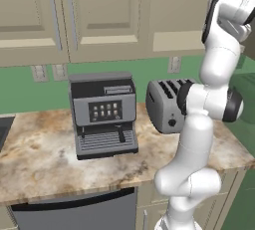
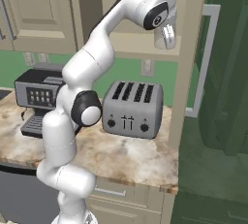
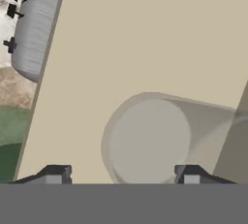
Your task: There is a bowl on the dining counter. Grab a lemon wedge from the fridge and place it in the bowl. Then get the liquor bottle and glass cup from the cabinet and place them next to the bowl.
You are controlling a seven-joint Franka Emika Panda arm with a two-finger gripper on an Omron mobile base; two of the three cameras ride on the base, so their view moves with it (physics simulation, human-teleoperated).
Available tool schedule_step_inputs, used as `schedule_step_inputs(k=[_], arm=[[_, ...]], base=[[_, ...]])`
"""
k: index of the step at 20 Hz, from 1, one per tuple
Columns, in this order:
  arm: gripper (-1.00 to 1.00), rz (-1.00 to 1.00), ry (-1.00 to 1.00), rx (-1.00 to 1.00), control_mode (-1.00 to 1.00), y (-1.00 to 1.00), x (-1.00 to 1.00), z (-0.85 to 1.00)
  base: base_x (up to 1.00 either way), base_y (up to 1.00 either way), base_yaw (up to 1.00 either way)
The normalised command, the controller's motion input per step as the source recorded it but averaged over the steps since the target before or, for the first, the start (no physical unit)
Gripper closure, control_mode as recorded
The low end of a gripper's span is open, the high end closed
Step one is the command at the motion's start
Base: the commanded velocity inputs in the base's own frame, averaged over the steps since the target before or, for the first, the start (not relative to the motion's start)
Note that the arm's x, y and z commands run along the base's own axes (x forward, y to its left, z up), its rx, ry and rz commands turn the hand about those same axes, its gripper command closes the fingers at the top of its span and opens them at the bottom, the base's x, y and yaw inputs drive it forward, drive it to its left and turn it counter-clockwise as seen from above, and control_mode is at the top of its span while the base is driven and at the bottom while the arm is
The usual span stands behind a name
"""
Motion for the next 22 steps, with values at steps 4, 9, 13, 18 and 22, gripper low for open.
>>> schedule_step_inputs(k=[4,9,13,18,22], arm=[[1.00,0.00,0.02,0.00,-1.00,0.05,0.02,-0.23],[1.00,0.00,-0.08,0.00,-1.00,0.07,-0.03,-0.07],[1.00,0.00,-0.14,0.03,-1.00,0.07,-0.37,-0.05],[1.00,0.00,-0.11,0.01,-1.00,0.19,-0.69,-0.28],[1.00,0.00,-0.05,0.05,-1.00,0.39,-0.87,-0.24]], base=[[0.00,0.00,0.00],[0.00,0.00,0.00],[0.00,0.00,0.00],[0.00,0.00,0.00],[0.00,0.00,0.00]])
